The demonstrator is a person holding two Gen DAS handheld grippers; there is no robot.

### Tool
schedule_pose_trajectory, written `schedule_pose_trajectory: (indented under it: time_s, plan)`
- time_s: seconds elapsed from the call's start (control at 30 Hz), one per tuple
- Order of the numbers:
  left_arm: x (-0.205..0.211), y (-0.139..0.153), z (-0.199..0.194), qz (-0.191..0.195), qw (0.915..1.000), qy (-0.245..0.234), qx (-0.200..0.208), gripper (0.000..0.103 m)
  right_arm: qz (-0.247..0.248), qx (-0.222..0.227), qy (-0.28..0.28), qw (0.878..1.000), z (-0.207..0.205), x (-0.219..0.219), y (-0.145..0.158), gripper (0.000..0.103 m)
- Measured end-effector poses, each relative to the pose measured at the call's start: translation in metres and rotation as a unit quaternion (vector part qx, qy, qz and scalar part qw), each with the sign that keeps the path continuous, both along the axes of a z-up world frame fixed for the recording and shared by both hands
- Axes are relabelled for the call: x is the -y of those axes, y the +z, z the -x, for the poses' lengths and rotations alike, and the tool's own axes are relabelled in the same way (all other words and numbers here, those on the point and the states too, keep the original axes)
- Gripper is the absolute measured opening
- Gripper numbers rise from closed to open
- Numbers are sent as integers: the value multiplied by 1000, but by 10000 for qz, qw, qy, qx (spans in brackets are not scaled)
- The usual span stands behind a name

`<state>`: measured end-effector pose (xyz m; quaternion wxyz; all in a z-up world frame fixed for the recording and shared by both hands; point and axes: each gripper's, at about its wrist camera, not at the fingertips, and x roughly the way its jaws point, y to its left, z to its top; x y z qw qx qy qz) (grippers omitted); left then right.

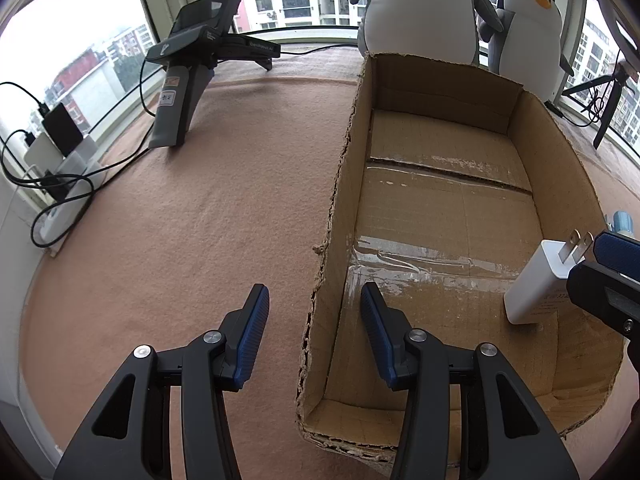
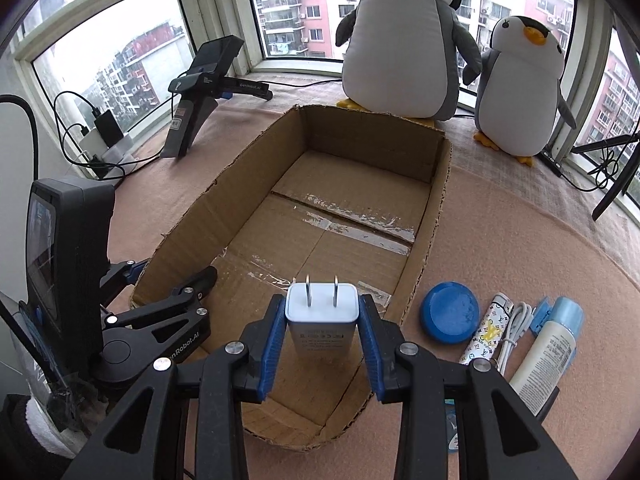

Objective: Organize rigid objects
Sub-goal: 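Carry the white adapter into the cardboard box and open the right gripper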

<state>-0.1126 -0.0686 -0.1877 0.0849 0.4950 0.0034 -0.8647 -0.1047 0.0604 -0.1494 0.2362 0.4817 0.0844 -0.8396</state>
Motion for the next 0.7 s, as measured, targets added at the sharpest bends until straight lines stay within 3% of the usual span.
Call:
schedule_pose_trajectory:
  time_s: [0.1,0.43,0.7]
  plan:
    - [0,0,1,-1,10000,0,1,47,20,-38,-9,10000,-2,0,2,45]
    - [1,0,1,8,10000,-4,-6,47,121,-42,-191,9997,-6,-16,8,46]
    - [1,0,1,7,10000,-2,-9,47,284,-109,-559,9980,-11,-57,21,46]
